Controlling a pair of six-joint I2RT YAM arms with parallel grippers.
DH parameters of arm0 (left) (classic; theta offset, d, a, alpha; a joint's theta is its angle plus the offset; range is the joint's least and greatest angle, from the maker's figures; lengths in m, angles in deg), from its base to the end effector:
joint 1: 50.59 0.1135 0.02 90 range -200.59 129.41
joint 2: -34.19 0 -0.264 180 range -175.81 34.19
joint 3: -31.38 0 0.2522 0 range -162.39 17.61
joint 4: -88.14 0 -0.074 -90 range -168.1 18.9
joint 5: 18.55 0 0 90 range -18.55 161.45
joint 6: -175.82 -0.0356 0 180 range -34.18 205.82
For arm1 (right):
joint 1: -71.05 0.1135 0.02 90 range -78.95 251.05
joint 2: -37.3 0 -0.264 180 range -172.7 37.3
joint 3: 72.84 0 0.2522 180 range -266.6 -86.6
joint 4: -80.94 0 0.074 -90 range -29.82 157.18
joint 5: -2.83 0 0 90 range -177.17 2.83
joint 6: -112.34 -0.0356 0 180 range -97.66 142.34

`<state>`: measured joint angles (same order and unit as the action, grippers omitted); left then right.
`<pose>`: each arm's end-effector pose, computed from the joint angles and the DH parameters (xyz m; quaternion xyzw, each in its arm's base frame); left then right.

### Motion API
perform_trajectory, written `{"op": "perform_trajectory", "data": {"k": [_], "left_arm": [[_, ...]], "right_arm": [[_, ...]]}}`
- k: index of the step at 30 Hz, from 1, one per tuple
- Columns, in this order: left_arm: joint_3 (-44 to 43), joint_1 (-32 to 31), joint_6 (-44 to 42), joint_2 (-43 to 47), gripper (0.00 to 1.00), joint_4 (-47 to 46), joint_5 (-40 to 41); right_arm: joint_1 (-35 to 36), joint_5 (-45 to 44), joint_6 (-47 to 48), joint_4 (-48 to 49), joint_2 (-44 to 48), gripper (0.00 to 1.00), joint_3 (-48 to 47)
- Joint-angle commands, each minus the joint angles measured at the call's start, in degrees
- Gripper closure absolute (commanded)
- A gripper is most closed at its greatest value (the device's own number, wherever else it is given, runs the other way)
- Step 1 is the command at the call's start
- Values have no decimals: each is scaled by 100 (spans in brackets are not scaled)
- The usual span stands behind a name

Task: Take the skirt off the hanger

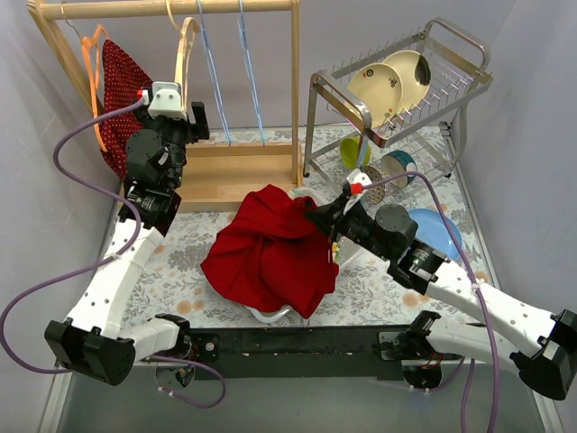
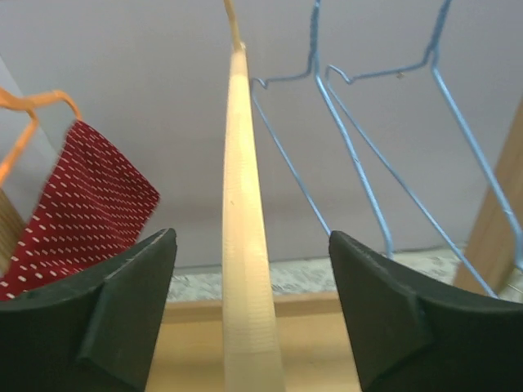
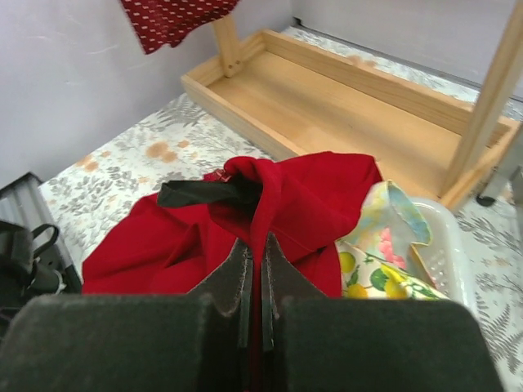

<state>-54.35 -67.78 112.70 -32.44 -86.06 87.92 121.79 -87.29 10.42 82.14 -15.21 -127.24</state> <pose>0.2503 -0.0669 0.4632 -0.1638 0.6024 -0.2088 0.7528 0.1398 0.1709 0.3372 -0.2279 0.6489 0.3768 0.6204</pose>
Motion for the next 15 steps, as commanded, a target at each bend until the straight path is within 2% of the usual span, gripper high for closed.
{"op": "perform_trajectory", "data": {"k": [1,2,3,5,9,10,13,14,15], "left_arm": [[-37,23,371,361,18,1156,-372],[33,23,397,501,7,1279,-407],[86,23,441,572,2,1489,-469],[261,31,511,843,2,1727,-513],[691,23,792,1693,2,2070,-1047],[806,23,793,1889,2,2106,-1945],[1219,23,600,2619,2,2177,-3479],[1289,23,600,2751,2,2177,-4276],[1438,23,600,2917,2,2124,-4588]], "right_arm": [[-12,-699,-64,-1249,-294,99,-725],[-12,-700,-65,-1328,-312,99,-830],[-12,-682,-65,-1468,-330,99,-918],[-12,-674,-65,-1705,-330,99,-1190],[-12,-551,41,-2023,-426,99,-2470],[-12,-533,102,-2119,-496,99,-2701],[-12,-367,138,-2155,-680,99,-3552],[-12,-340,112,-2129,-716,99,-3756],[-12,-322,50,-2094,-743,99,-3915]]}}
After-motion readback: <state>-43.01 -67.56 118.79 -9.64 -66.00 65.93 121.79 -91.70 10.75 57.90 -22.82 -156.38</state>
